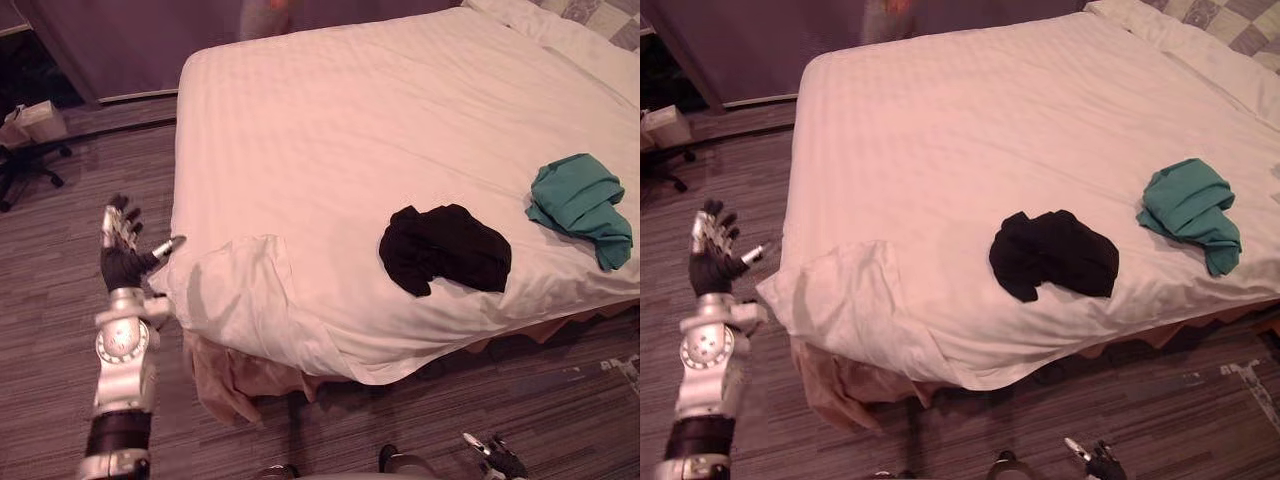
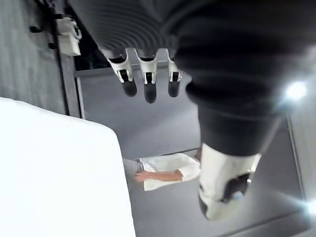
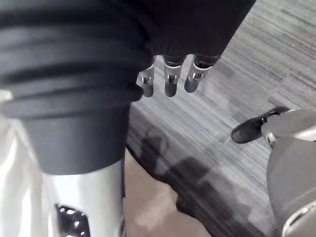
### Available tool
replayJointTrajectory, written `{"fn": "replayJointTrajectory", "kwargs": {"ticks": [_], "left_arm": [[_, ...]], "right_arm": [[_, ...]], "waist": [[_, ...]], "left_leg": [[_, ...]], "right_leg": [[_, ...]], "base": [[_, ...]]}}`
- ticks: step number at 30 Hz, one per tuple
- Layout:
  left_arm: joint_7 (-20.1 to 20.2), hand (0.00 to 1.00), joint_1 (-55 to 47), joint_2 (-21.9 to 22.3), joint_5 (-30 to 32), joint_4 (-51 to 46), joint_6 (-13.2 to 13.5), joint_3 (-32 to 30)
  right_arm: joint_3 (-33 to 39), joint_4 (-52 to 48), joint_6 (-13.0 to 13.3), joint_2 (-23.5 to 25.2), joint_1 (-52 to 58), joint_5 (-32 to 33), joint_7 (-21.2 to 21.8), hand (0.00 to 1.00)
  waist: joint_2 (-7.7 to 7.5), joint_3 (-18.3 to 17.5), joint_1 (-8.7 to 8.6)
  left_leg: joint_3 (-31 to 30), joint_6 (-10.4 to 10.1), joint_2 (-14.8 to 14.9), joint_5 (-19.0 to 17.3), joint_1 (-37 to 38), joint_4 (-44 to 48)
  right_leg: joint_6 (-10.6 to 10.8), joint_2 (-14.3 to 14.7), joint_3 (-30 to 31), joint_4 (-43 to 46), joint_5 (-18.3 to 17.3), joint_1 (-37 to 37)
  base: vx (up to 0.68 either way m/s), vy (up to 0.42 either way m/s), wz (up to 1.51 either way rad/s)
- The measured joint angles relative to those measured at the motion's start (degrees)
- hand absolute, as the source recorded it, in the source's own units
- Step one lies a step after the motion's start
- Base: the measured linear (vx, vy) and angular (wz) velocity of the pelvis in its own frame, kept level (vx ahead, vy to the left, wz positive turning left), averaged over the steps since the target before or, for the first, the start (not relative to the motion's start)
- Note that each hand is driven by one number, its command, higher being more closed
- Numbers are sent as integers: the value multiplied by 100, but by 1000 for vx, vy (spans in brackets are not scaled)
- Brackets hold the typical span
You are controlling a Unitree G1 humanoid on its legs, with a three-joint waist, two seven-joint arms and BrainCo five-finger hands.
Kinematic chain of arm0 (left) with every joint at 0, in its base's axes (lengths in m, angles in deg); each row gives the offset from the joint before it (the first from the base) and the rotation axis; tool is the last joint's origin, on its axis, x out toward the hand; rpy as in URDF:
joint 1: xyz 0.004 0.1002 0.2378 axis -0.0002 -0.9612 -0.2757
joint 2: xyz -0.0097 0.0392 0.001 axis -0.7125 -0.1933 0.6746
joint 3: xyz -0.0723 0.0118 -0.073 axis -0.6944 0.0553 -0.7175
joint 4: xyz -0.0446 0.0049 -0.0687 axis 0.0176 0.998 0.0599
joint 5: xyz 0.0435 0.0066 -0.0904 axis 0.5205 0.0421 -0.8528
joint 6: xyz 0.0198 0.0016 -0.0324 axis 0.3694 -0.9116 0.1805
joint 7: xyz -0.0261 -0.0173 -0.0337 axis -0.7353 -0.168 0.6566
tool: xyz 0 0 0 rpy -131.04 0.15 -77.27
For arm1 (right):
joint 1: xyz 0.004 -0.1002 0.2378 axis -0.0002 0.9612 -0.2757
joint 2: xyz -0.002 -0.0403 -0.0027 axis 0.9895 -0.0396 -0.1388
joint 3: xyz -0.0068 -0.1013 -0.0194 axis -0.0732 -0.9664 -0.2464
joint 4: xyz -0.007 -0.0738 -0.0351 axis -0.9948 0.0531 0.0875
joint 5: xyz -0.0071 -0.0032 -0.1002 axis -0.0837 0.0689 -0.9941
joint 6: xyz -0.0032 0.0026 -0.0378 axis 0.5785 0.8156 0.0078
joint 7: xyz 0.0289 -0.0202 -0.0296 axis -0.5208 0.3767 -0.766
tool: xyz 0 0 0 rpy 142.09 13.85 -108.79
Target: Tidy the bed and pick cloth on bed and put in laundry
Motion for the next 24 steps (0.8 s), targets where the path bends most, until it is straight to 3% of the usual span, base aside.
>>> {"fn": "replayJointTrajectory", "kwargs": {"ticks": [5,7,11,12,17,24], "left_arm": [[368,0,727,-228,135,1252,-747,877],[371,0,961,-209,251,1889,-1103,1166],[338,0,1039,-81,659,2386,-1416,1204],[321,100,1106,-71,844,2462,-1503,1206],[195,100,1403,1,1686,2744,-1622,1209],[251,100,1314,-28,3190,2810,-1602,1385]], "right_arm": [[-55,-4,-17,45,-74,9,1,0],[-198,-35,-13,57,-237,22,0,0],[-407,-79,-26,118,-282,20,-13,0],[-488,-158,-52,160,-283,17,-12,0],[-691,-506,-71,199,-406,29,-32,0],[-632,-807,-56,-94,-494,300,-104,0]], "waist": [[-10,40,-43],[-58,196,-165],[-78,394,-257],[-79,446,-260],[-118,791,-316],[-139,841,-329]], "left_leg": [[191,11,39,44,-274,-1],[244,31,27,159,-426,-3],[379,43,20,186,-473,-8],[380,43,18,186,-580,-11],[436,75,15,355,-888,-105],[896,10,60,532,-876,-480]], "right_leg": [[-35,48,56,-3,210,-382],[-38,48,69,-25,390,-575],[-28,53,175,-38,440,-697],[-27,55,178,-44,439,-809],[-35,60,152,-106,430,-1142],[65,114,188,-263,463,-1229]], "base": [[-87,-32,-18],[-155,-25,-19],[-159,-32,-18],[-234,-83,-12],[-210,-92,-4],[-102,-57,-5]]}}
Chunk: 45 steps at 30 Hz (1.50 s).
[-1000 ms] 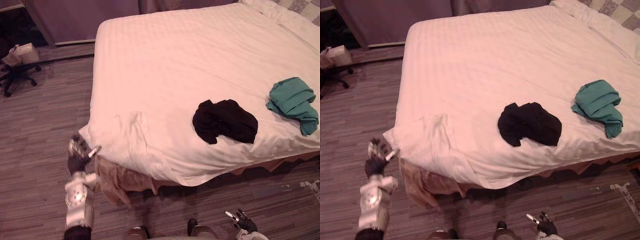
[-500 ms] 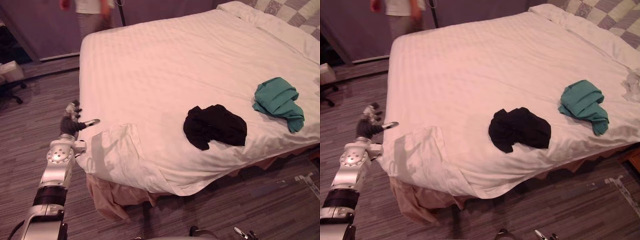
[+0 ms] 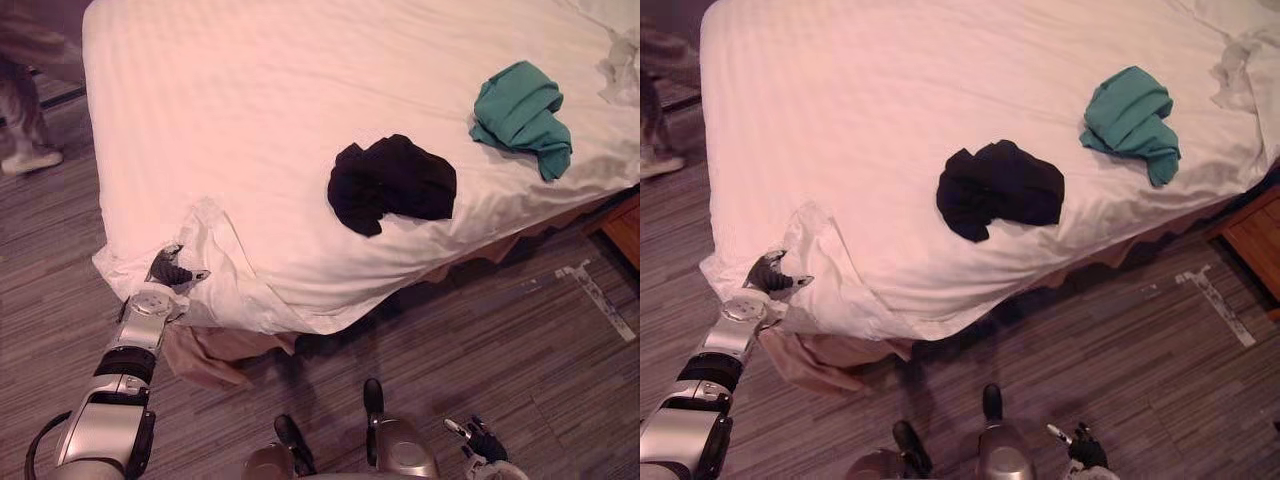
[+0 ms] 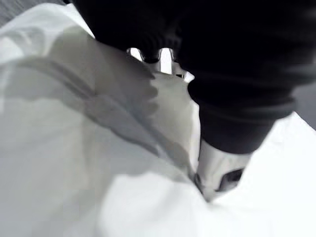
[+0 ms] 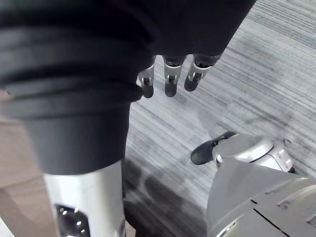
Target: Tidy the bed and pick cloth on bed and put in laundry
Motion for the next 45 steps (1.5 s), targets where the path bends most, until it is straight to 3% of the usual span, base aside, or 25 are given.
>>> {"fn": "replayJointTrajectory", "kwargs": {"ticks": [6,7,12,14,17,22,23,27,28,30,32,35,38,40,43,45], "left_arm": [[86,100,-1142,3,-32,-425,6,-96],[117,0,-1487,14,-123,-536,8,-224],[93,0,-2666,162,-550,-239,11,-1126],[60,0,-2728,192,-728,-156,5,-1367],[-13,0,-2814,353,-830,72,6,-2059],[-58,0,-2957,655,-984,185,-38,-3147],[-120,0,-3090,657,-1033,310,-151,-3389],[-421,0,-3726,649,-1448,596,-377,-3942],[-423,0,-3918,667,-1654,586,-324,-3885],[-291,0,-4088,821,-1800,413,-126,-3608],[-248,0,-4428,1410,-2265,-36,90,-2856],[-165,0,-4533,2096,-2653,-105,111,-1981],[-15,0,-4350,2428,-2899,-266,266,-1422],[-26,0,-4199,2491,-3082,-493,568,-1144],[-201,0,-4039,2475,-3367,-779,887,-1067],[-335,0,-3934,2424,-3538,-859,1002,-873]], "right_arm": [[836,-159,-35,-684,-160,-713,-205,0],[1027,-292,-45,-850,-187,-721,-210,0],[1173,-1059,-82,-1579,-456,-721,-166,0],[1148,-1095,-38,-1661,-579,-746,-121,0],[594,-1278,-7,-1982,-992,-1260,49,0],[-481,-1528,65,-2394,-1395,-1646,609,0],[-751,-1535,72,-2489,-1575,-1648,723,100],[-1580,-1797,128,-2663,-2062,-1627,1163,100],[-1991,-1992,126,-2636,-2240,-1568,1346,100],[-2414,-2335,54,-2437,-2470,-1300,1639,100],[-3133,-2824,2,-1821,-2893,-1297,1859,100],[-3905,-2899,-152,-1076,-3491,-1361,1914,100],[-4333,-2833,-244,-560,-4192,-1467,1884,100],[-4568,-2833,-385,-295,-4761,-1670,1833,100],[-4843,-2854,-659,-160,-5269,-1845,1747,100],[-5020,-3032,-856,-169,-5372,-1843,1713,100]], "waist": [[90,-75,57],[101,-82,65],[16,-424,169],[-28,-514,222],[-134,-694,291],[-115,-766,382],[-116,-769,396],[-139,-812,605],[-170,-842,753],[-187,-851,963],[-191,-854,1159],[-200,-794,1403],[-163,-325,1503],[-60,190,1534],[109,779,1548],[200,906,1586]], "left_leg": [[66,2,-63,7,478,-80],[19,1,-84,6,574,-133],[-280,1,-82,6,650,-140],[-344,1,-83,6,695,-133],[-533,-16,-130,-23,756,-130],[-891,-14,-146,-24,754,-188],[-971,-14,-149,-24,745,-192],[-1230,2,-169,4,620,-201],[-1374,8,-176,47,536,-204],[-1527,11,-182,99,486,-227],[-1789,41,-212,168,420,-297],[-1820,83,-251,229,117,-252],[-1897,134,-251,267,-248,-57],[-1937,183,-252,344,-572,31],[-1957,252,-275,499,-928,22],[-2045,293,-305,571,-1276,32]], "right_leg": [[86,-40,-37,-3,71,412],[114,-43,-64,-8,50,508],[161,-71,-340,4,0,694],[147,-74,-358,11,-34,764],[86,-138,-545,32,-247,931],[54,-155,-801,269,-450,921],[59,-161,-862,282,-468,936],[73,-189,-1108,276,-477,927],[73,-206,-1239,260,-476,935],[70,-219,-1384,220,-474,1023],[61,-248,-1594,94,-466,1108],[-1,-268,-1600,70,-378,894],[-40,-281,-1604,87,-272,638],[-66,-288,-1592,113,-159,347],[-96,-340,-1605,275,-100,-60],[-98,-369,-1655,298,-37,-380]], "base": [[80,30,-4],[84,29,19],[75,15,27],[-1,3,19],[-37,-21,18],[-36,-30,19],[-14,-29,28],[24,-24,39],[28,-23,62],[21,-22,64],[-18,-10,59],[-20,27,14],[-87,14,7],[-146,13,4],[-128,33,8],[-46,33,14]]}}
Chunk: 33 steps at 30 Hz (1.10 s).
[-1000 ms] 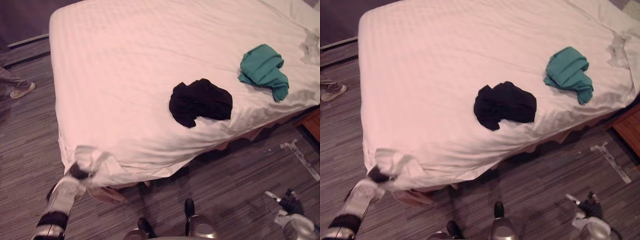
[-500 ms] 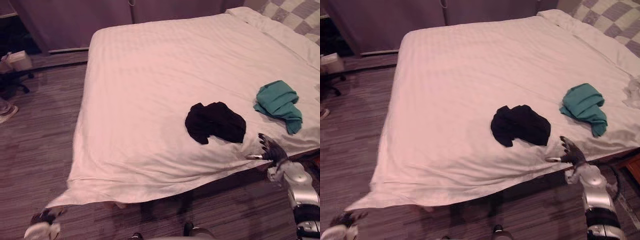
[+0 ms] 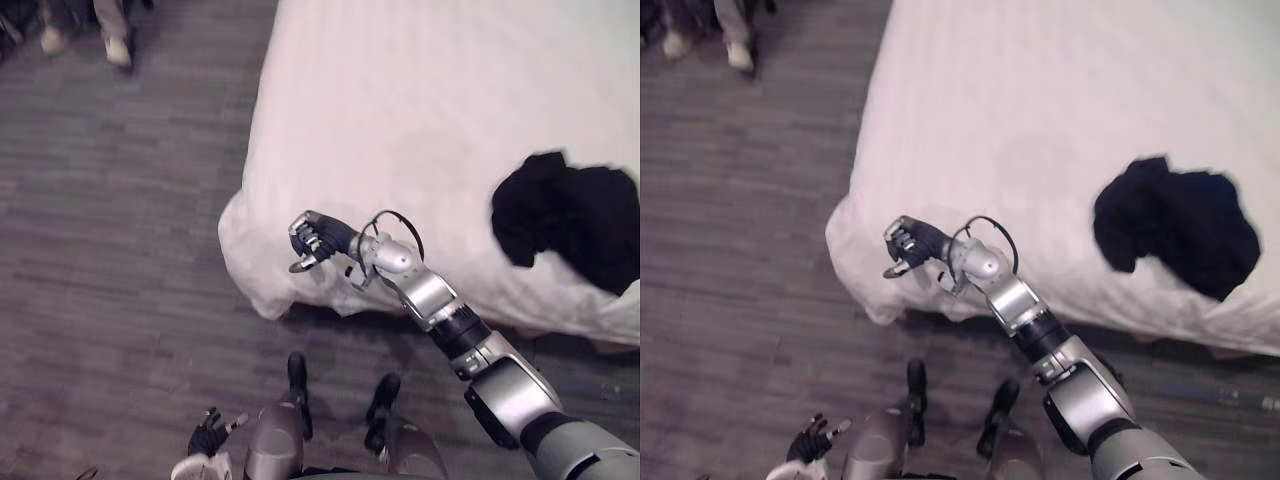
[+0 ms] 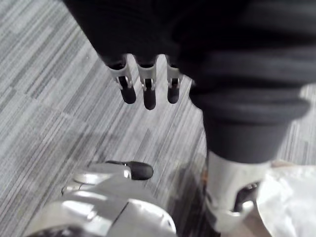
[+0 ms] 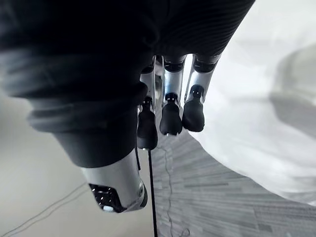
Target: Tidy the bed and pick cloth on bed and put in laundry
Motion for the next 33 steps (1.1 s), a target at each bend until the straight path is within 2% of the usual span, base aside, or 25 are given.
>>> {"fn": "replayJointTrajectory", "kwargs": {"ticks": [3,5,6,8,10,11,12,13,14,15,16,17,18,20,22,23,25,26,27,29,30,32,33], "left_arm": [[-27,0,197,-90,-117,-34,-8,358],[12,0,556,-81,-226,-30,-8,867],[60,0,650,-80,-224,-28,-6,989],[139,0,987,-80,-204,1,8,1437],[170,0,1292,-72,-210,122,86,1781],[148,0,1432,-79,-226,175,132,1922],[108,0,1511,-86,-238,207,147,2000],[41,0,1646,-82,-331,237,166,2146],[25,0,1759,-58,-411,234,208,2269],[30,0,1789,-41,-446,232,233,2328],[63,0,1788,-21,-439,254,281,2396],[92,0,1788,6,-434,346,343,2392],[178,0,1753,17,-397,516,532,2355],[233,0,1665,15,-344,618,672,2196],[335,0,1340,0,-195,567,901,1707],[337,0,1243,-16,-140,542,913,1597],[345,0,970,-103,26,471,816,1160],[352,0,933,-122,34,469,778,1059],[344,0,881,-165,66,483,674,919],[318,0,792,-314,72,642,497,775],[314,0,798,-345,76,695,442,768],[303,0,829,-363,193,960,318,827],[300,0,828,-344,234,1019,303,855]], "right_arm": [[-125,-150,-184,1,-29,49,-81,100],[-132,-154,-340,-1,-52,274,-285,100],[-132,-131,-357,-1,-59,302,-340,100],[-116,224,-442,0,-98,473,-489,100],[-105,714,-509,-14,-73,513,-624,100],[-90,1075,-551,0,-77,679,-740,100],[-41,1318,-546,15,-84,958,-812,100],[259,1947,-464,21,-104,1606,-934,100],[688,2790,-303,15,-195,2341,-1070,100],[1025,3451,-153,-30,-309,2817,-1134,100],[1397,4247,29,-245,-427,3220,-921,100],[1566,4616,145,-378,-402,3450,-738,100],[2083,5069,334,-610,-250,3670,-335,100],[2406,5174,426,-789,-10,3633,116,100],[2584,4749,654,-1061,667,3336,862,100],[2566,4443,713,-1081,953,3326,1071,100],[1955,2409,903,-1043,2159,3145,1785,100],[1726,1848,933,-1020,2514,3133,1967,100],[1294,886,918,-921,3070,3142,2255,100],[147,-323,687,-528,4062,3144,3079,100],[-139,-481,601,-437,4207,3143,3271,100],[-1012,-1027,285,-69,4418,3213,3969,100],[-1035,-1133,217,5,4392,3295,4052,100]], "waist": [[91,48,10],[309,152,65],[364,176,84],[575,254,159],[740,292,245],[755,281,295],[759,279,312],[764,276,339],[773,270,370],[785,262,391],[856,213,414],[905,179,413],[966,135,413],[975,128,355],[962,137,-8],[954,142,-99],[795,247,-424],[730,264,-505],[600,219,-615],[211,-138,-707],[120,-220,-711],[-251,-703,-761],[-310,-830,-760]], "left_leg": [[-85,33,-32,60,-345,12],[-240,78,-82,104,-768,86],[-251,90,-94,127,-873,84],[-298,130,-148,198,-1202,79],[-313,153,-189,227,-1364,82],[-312,150,-221,244,-1439,87],[-315,151,-229,245,-1463,93],[-339,152,-251,246,-1485,127],[-362,152,-279,246,-1519,221],[-371,151,-287,246,-1542,288],[-376,151,-325,246,-1537,295],[-378,151,-355,246,-1518,296],[-376,151,-409,246,-1446,294],[-377,151,-460,245,-1299,280],[-387,166,-546,212,-901,250],[-377,196,-535,108,-694,214],[-226,211,-470,-196,-35,187],[-175,198,-451,-234,92,188],[-83,148,-401,-297,262,185],[101,46,-251,-415,482,147],[112,36,-237,-405,552,123],[131,-36,-131,-360,954,-91],[136,-49,-107,-352,1026,-144]], "right_leg": [[2,-41,-103,36,18,-292],[2,-113,-211,142,18,-653],[2,-135,-224,182,17,-763],[12,-203,-265,270,24,-1107],[20,-263,-279,305,28,-1276],[22,-292,-263,338,27,-1374],[23,-303,-263,355,26,-1401],[36,-330,-277,364,16,-1411],[43,-377,-278,371,11,-1403],[44,-415,-275,370,12,-1398],[72,-457,-270,369,30,-1395],[90,-489,-267,369,41,-1383],[143,-546,-212,363,72,-1344],[183,-606,-169,361,82,-1238],[255,-654,-129,268,69,-810],[255,-649,-121,268,7,-658],[278,-572,101,226,-21,-147],[273,-540,153,167,-5,-27],[272,-473,218,47,25,139],[240,-271,366,-240,92,361],[275,-230,369,-294,136,428],[273,-51,367,-472,136,812],[274,-18,366,-502,134,877]], "base": [[7,26,23],[-4,34,31],[-17,36,24],[-7,38,17],[7,49,8],[13,46,3],[24,32,4],[26,33,9],[19,30,11],[-5,30,7],[-17,45,4],[-26,70,-7],[-22,72,-12],[-18,63,-17],[-19,60,-11],[8,73,-38],[37,56,-65],[33,12,-56],[43,-22,-53],[91,-70,-52],[127,-99,-28],[132,-100,-8],[149,-103,0]]}}
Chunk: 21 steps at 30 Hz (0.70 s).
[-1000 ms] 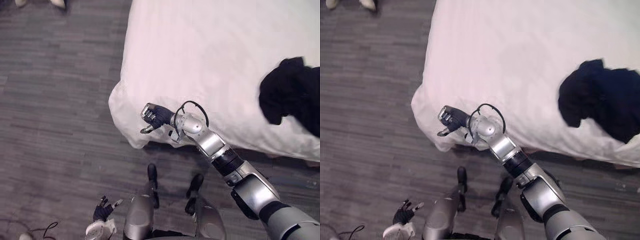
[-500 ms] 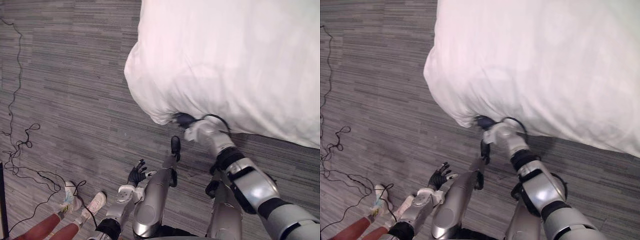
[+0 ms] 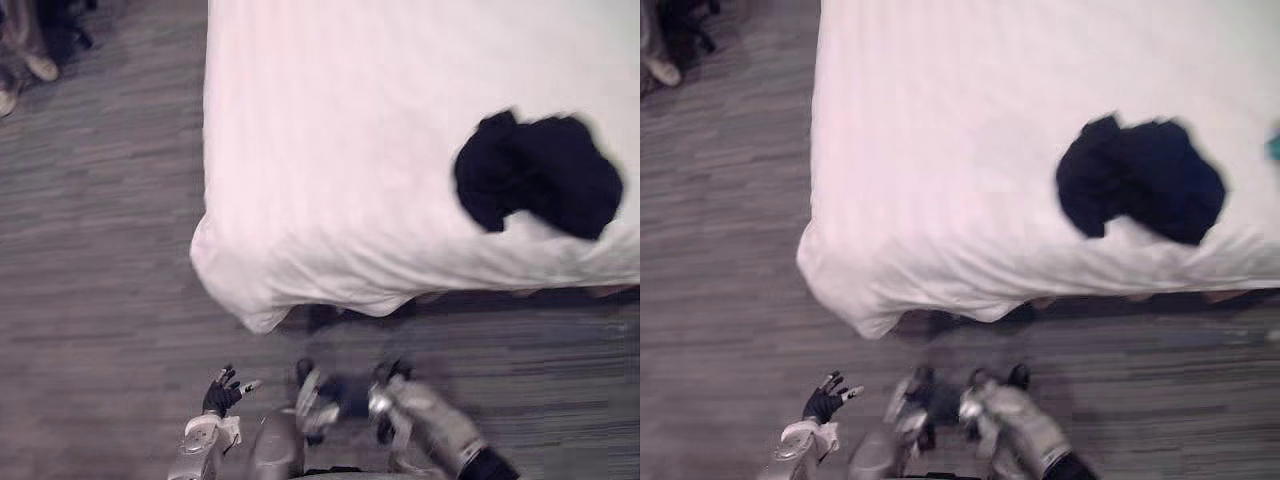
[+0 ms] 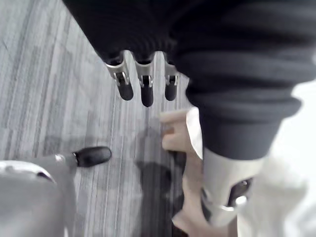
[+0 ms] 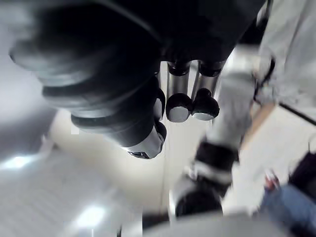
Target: Tidy the bed and pick cloth on bed and put in laundry
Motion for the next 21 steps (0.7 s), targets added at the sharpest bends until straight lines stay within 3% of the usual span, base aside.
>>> {"fn": "replayJointTrajectory", "kwargs": {"ticks": [2,6,8,11,13,15,18,21], "left_arm": [[-10,0,0,86,123,262,-90,83],[4,0,-4,202,319,584,-204,241],[7,0,-8,215,349,716,-246,289],[14,0,62,222,338,726,-292,291],[18,0,380,157,276,659,-315,290],[15,0,653,104,156,493,-298,287],[9,0,800,110,-71,476,-211,425],[1,0,868,125,-121,475,-199,620]], "right_arm": [[51,-75,-115,295,-376,492,193,100],[213,-81,-352,463,-1046,1018,86,100],[277,-73,-475,594,-1267,1152,-309,100],[281,-53,-538,694,-1542,1181,-792,100],[670,135,-522,872,-2247,1157,-1505,100],[1449,748,-367,953,-3102,1013,-1914,100],[2444,2086,-51,529,-4132,953,-2328,100],[3033,3002,134,-55,-4485,1004,-2599,100]], "waist": [[-195,-416,14],[-235,-657,54],[-215,-655,79],[-106,-517,93],[7,97,83],[145,582,109],[538,895,252],[711,988,372]], "left_leg": [[29,-31,50,18,301,-145],[120,-53,39,31,627,-273],[109,-80,42,68,613,-274],[56,-60,85,85,377,-231],[-7,-39,117,74,-110,193],[-17,32,131,116,-650,454],[12,62,104,217,-1291,546],[7,101,97,281,-1562,710]], "right_leg": [[0,90,7,-96,-4,271],[-22,101,42,-116,-53,523],[-36,100,38,-93,-64,516],[-98,91,48,95,-102,277],[-183,11,62,570,-205,-202],[-238,-54,116,894,-214,-817],[-223,-114,196,1127,-140,-1555],[-277,-174,252,1407,-135,-1891]], "base": [[113,-61,-3],[-13,-2,-8],[-69,-4,3],[-132,-14,9],[-194,-16,9],[-256,-20,5],[-132,-2,-1],[-17,0,-1]]}}
